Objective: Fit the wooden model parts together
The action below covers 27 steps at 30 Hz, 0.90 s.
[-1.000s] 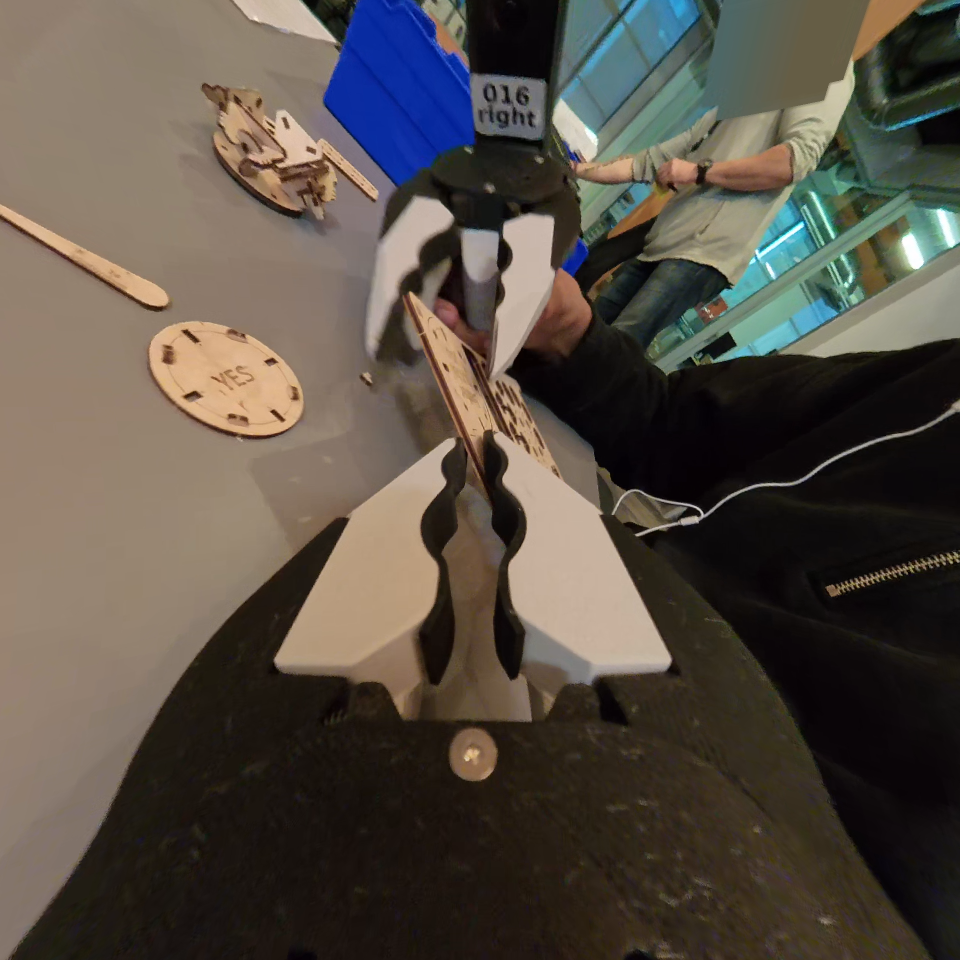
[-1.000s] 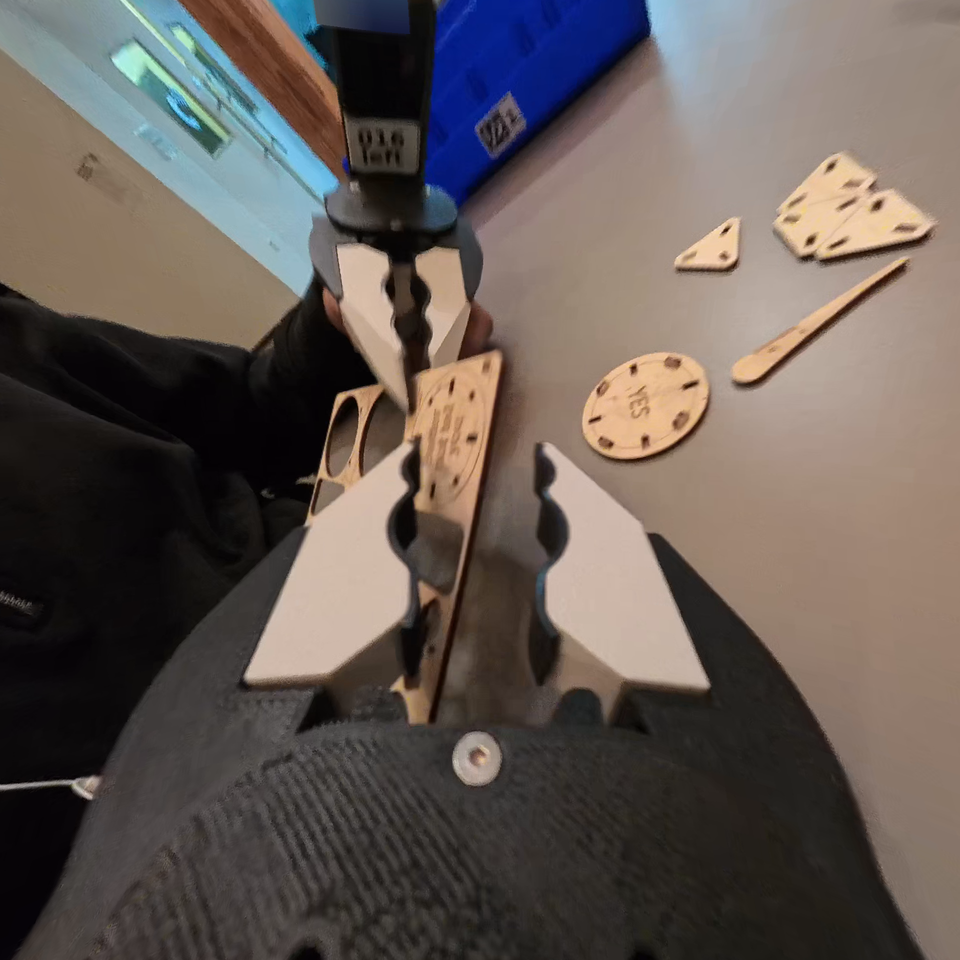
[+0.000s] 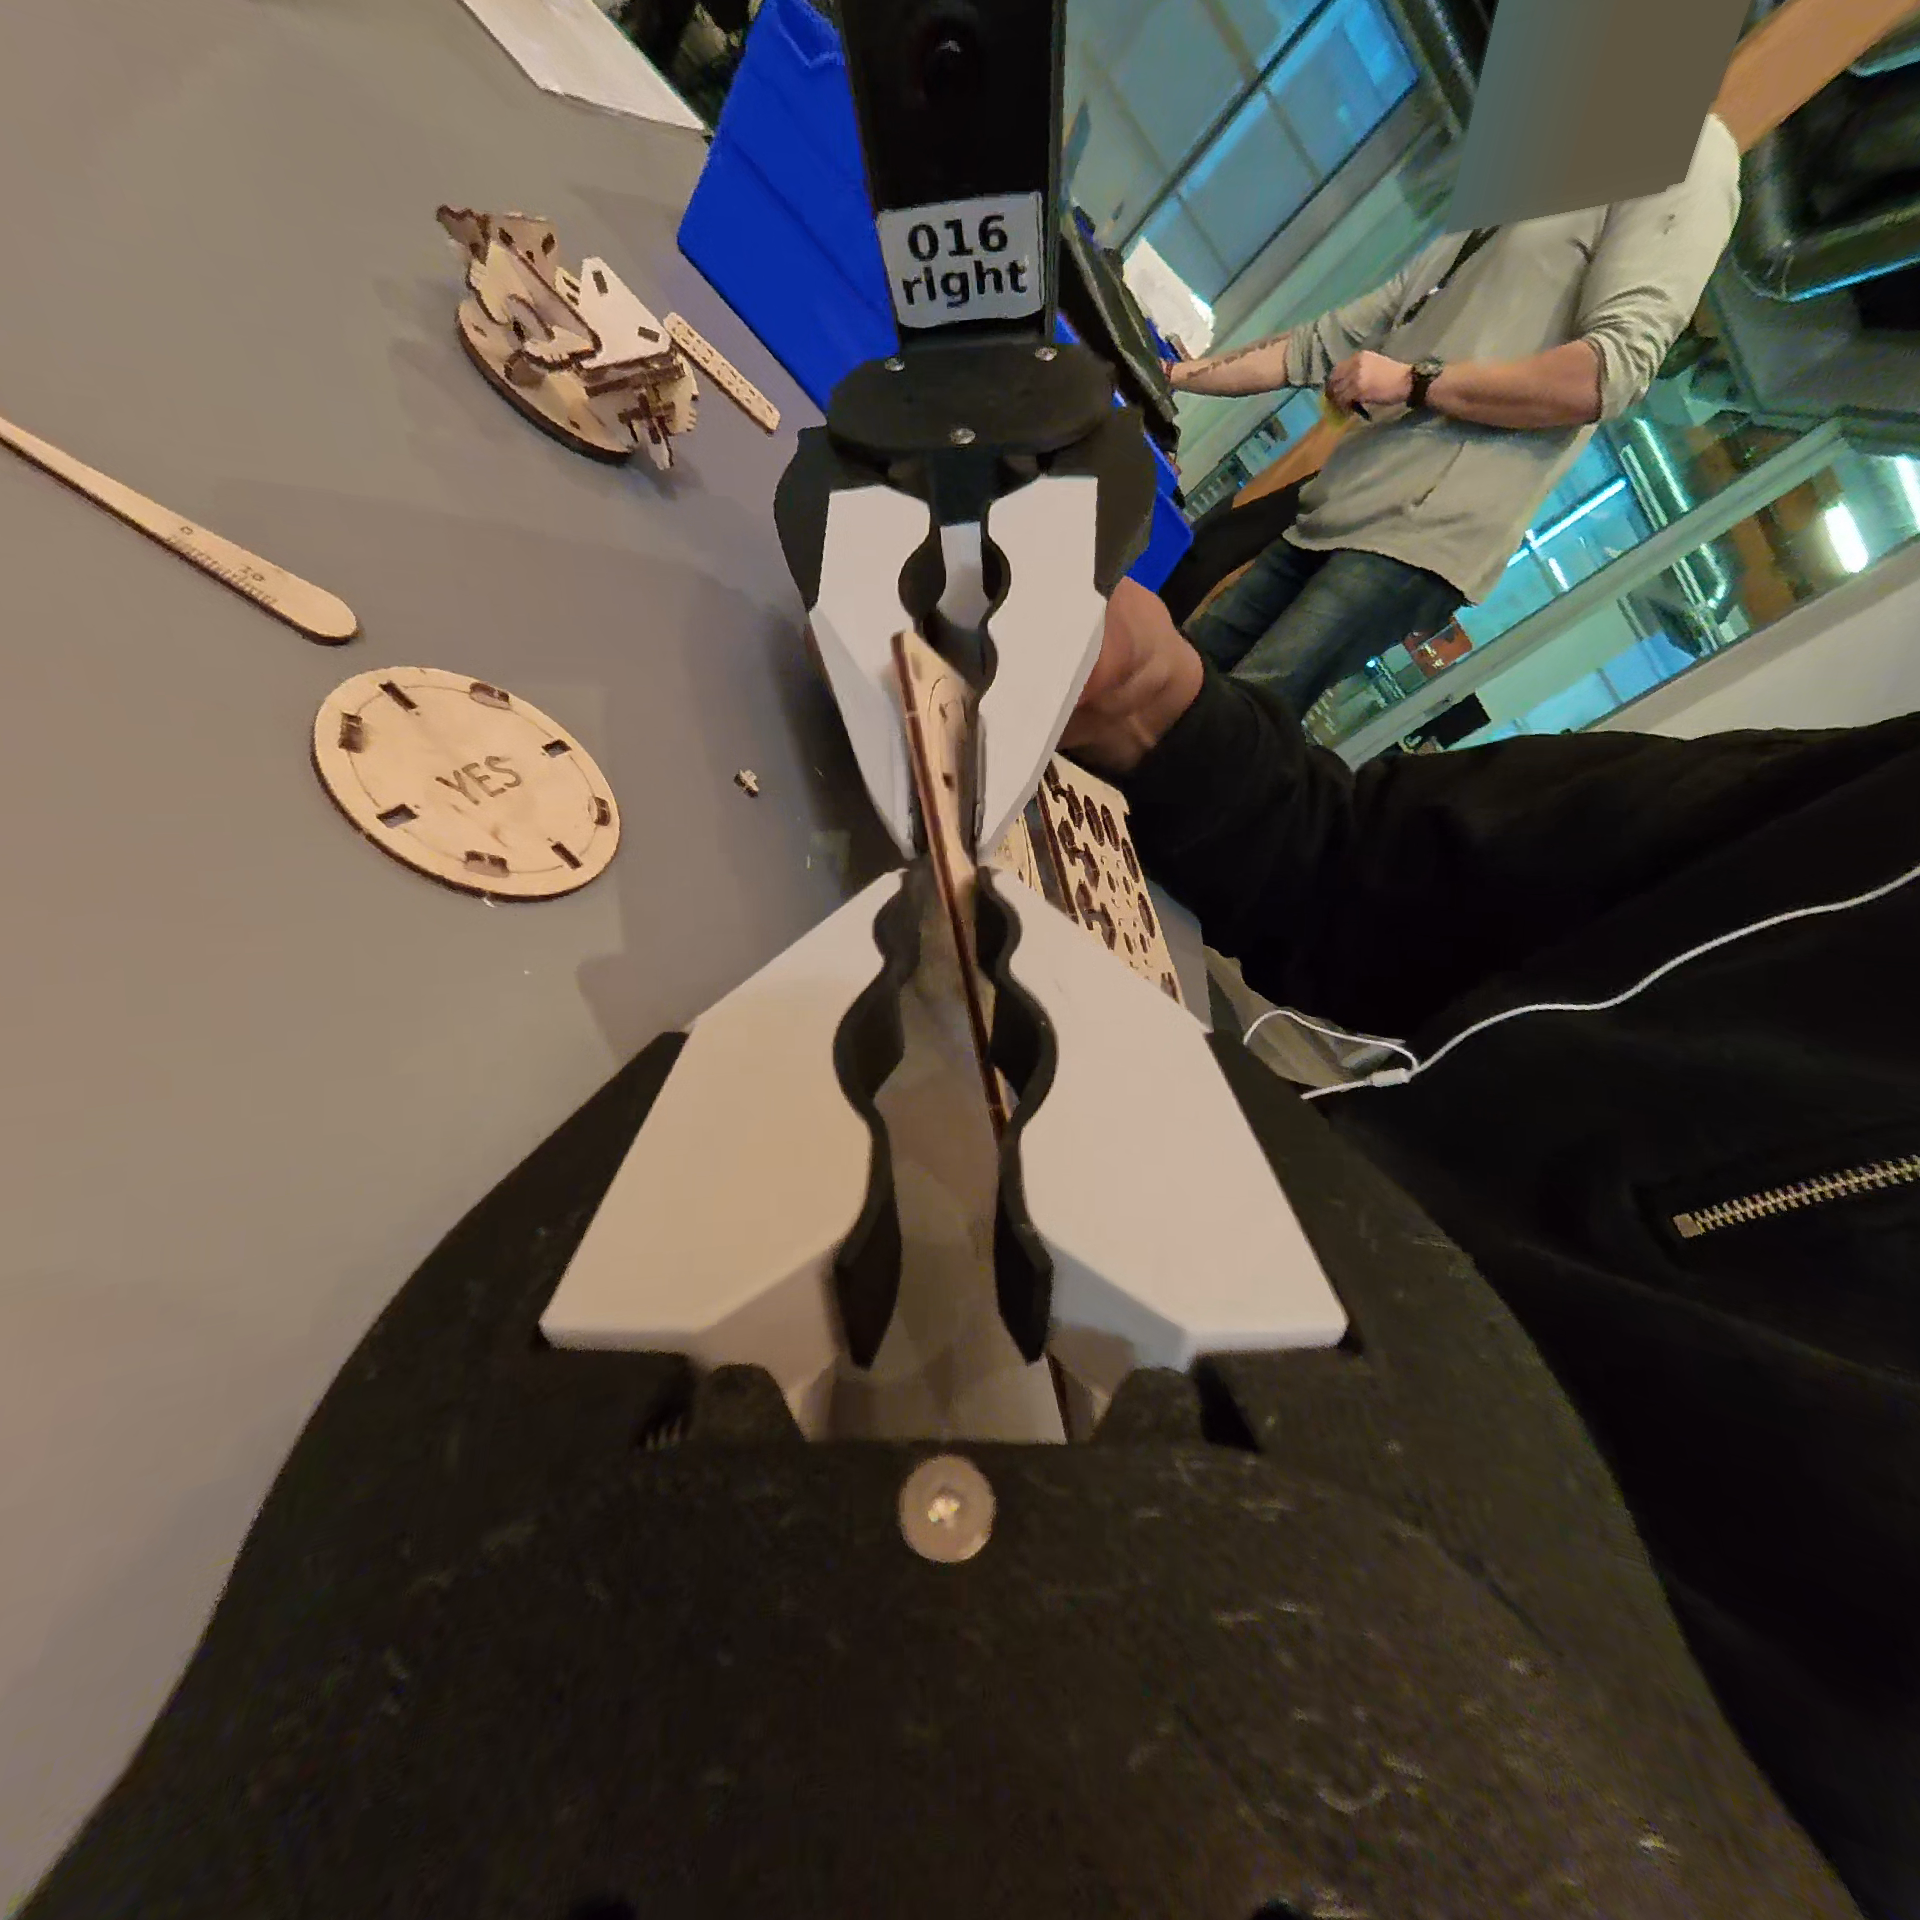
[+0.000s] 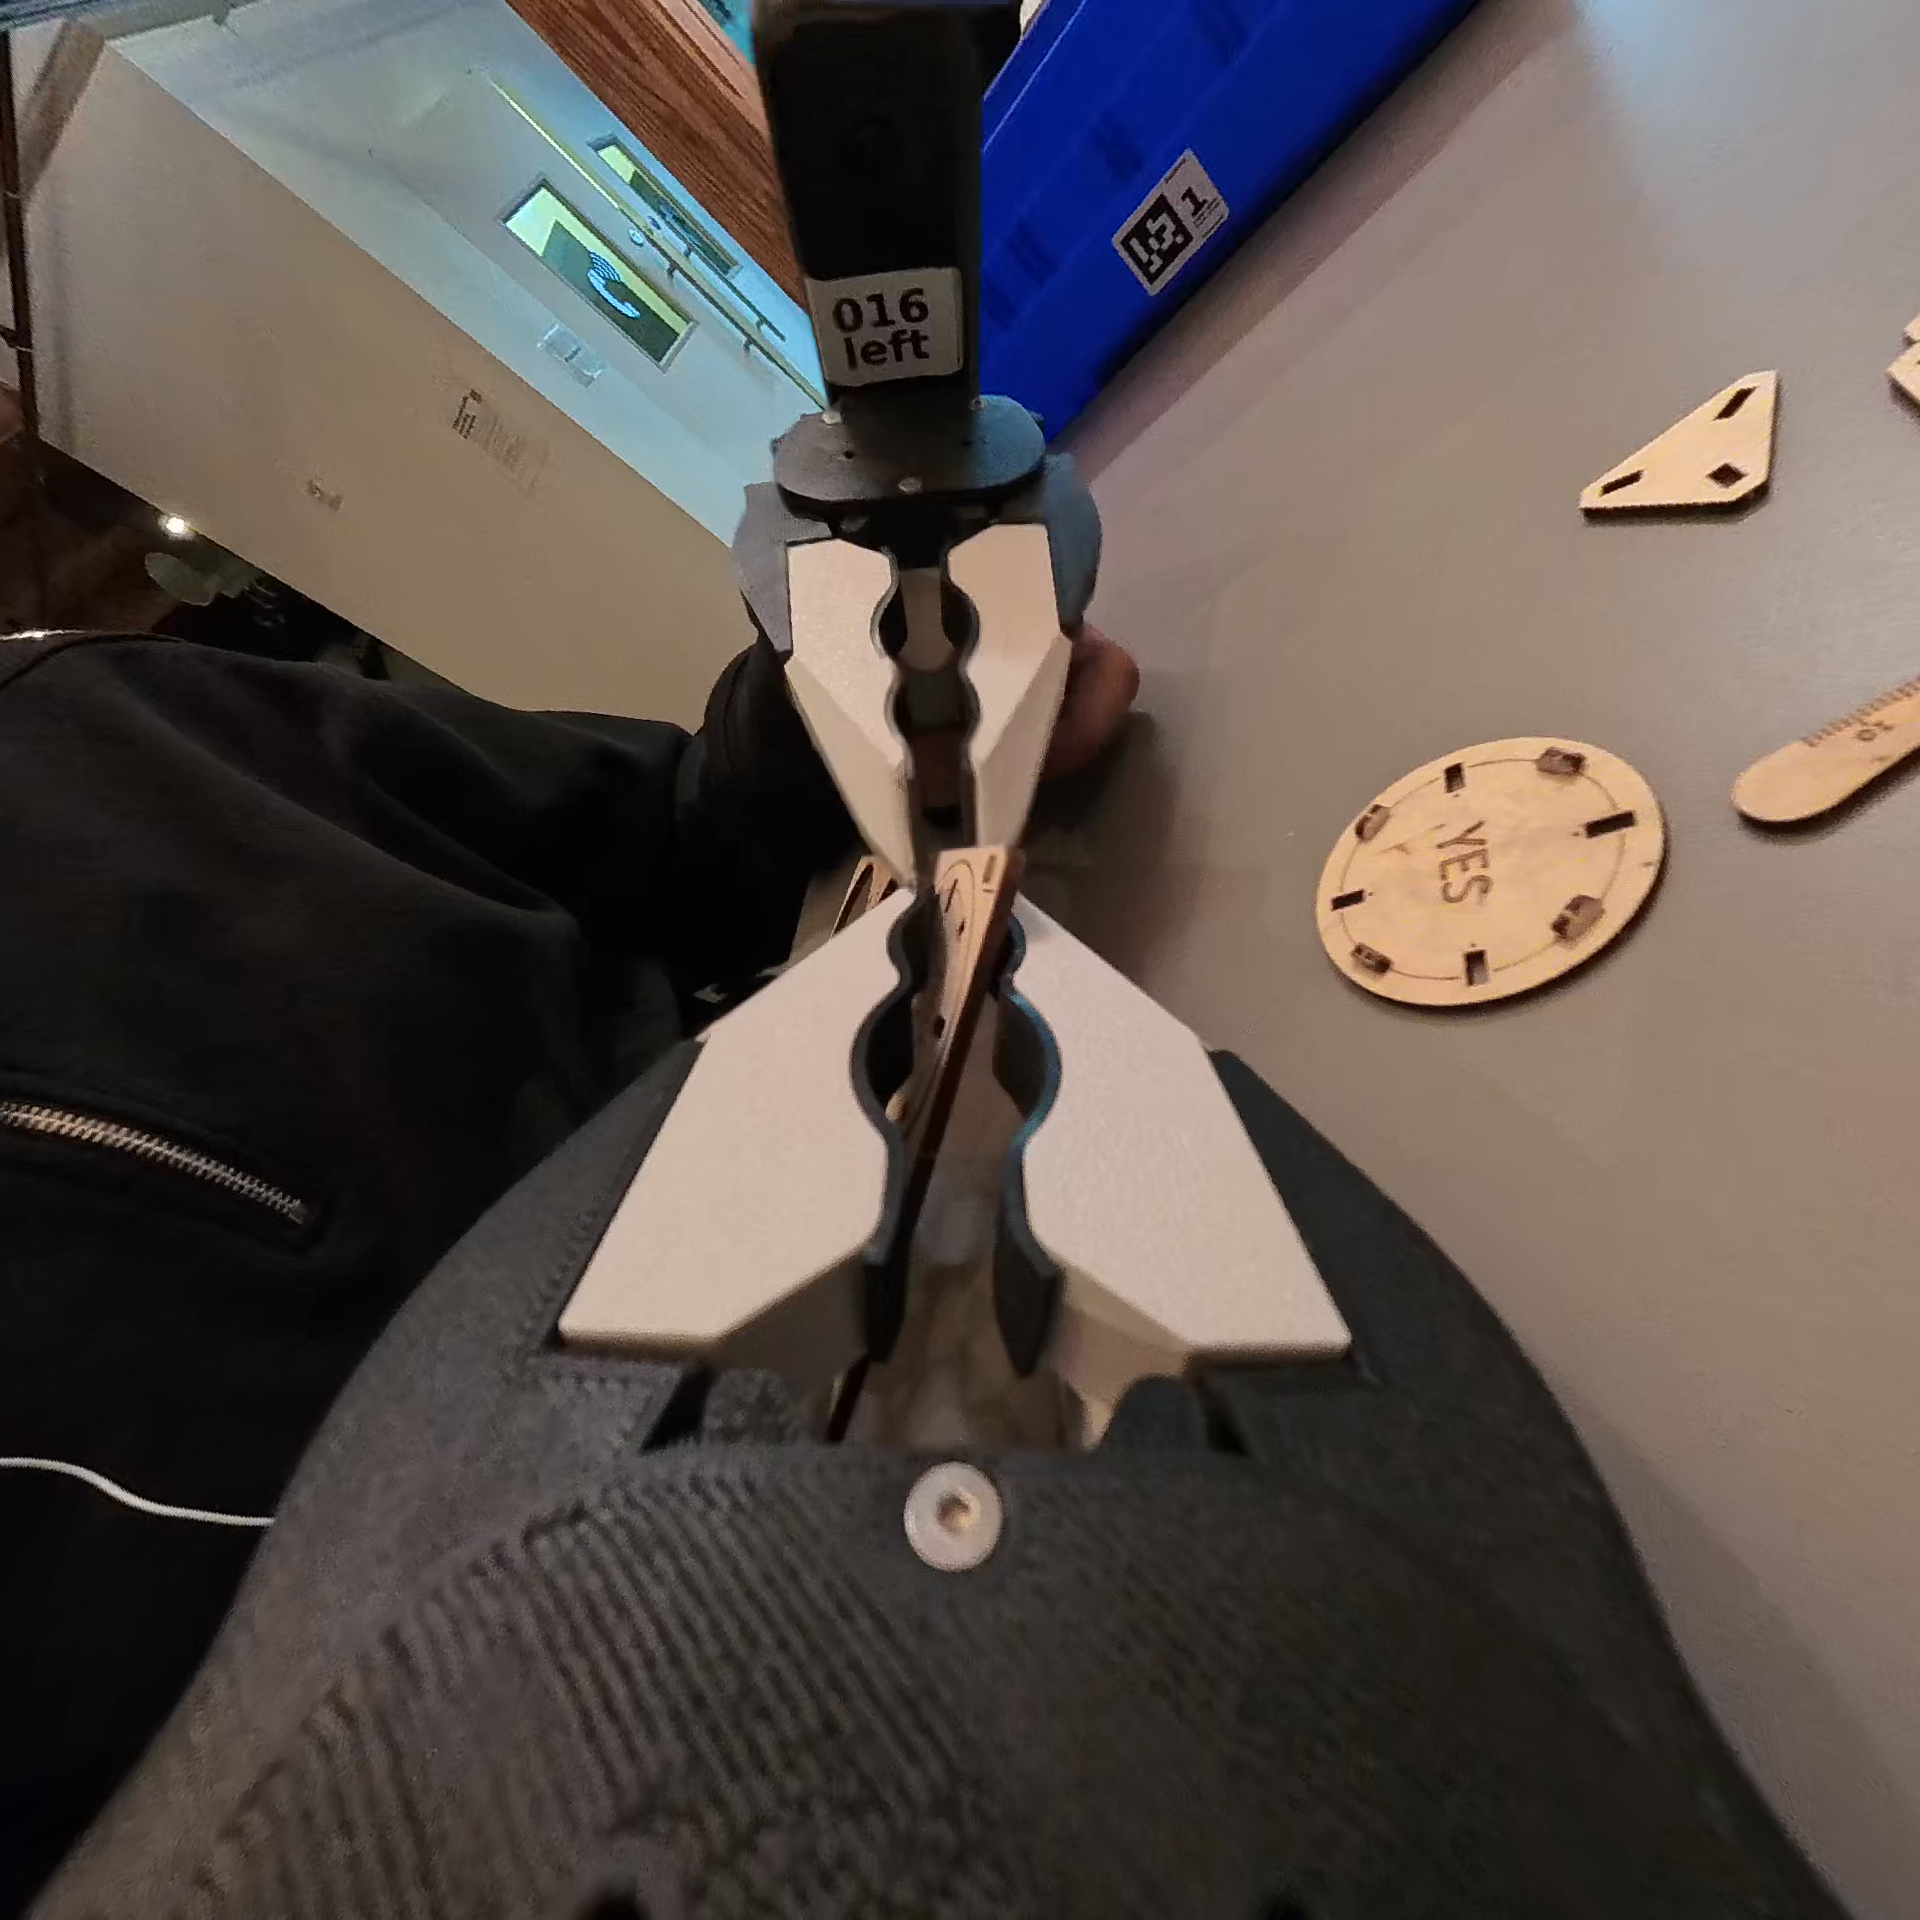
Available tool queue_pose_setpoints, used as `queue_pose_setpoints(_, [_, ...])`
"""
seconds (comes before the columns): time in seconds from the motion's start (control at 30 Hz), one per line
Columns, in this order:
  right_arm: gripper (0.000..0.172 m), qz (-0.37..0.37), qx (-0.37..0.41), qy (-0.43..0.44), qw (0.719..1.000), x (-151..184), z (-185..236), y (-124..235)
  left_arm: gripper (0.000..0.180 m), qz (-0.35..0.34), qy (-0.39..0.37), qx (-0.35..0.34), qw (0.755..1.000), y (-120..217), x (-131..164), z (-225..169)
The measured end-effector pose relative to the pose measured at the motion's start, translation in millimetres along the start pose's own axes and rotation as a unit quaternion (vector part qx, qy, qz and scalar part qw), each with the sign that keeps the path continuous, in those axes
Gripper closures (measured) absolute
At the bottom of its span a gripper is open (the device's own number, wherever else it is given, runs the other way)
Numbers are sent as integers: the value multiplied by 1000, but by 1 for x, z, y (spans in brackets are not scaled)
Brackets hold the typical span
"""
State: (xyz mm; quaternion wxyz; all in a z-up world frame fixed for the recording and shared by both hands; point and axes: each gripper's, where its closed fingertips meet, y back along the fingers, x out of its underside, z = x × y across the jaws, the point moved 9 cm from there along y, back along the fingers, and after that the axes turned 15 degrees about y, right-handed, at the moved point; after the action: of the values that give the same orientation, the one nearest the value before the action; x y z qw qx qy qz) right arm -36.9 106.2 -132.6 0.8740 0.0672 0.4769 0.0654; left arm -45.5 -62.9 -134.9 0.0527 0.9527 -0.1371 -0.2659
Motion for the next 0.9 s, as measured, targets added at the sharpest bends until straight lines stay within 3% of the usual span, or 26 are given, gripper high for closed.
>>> queue_pose_setpoints(0.2, [165, 7, 10, 5, 1000, -1, 1, 1, 179, 2, -1, 1, 1000, 0, 0, -1])
queue_pose_setpoints(0.37, [163, 30, 45, 12, 998, 0, -1, 1, 178, -2, -43, -61, 997, -4, 1, -3])
queue_pose_setpoints(0.9, [164, 50, 68, 18, 996, 1, -1, -2, 179, 11, -37, -77, 996, -5, 2, 0])
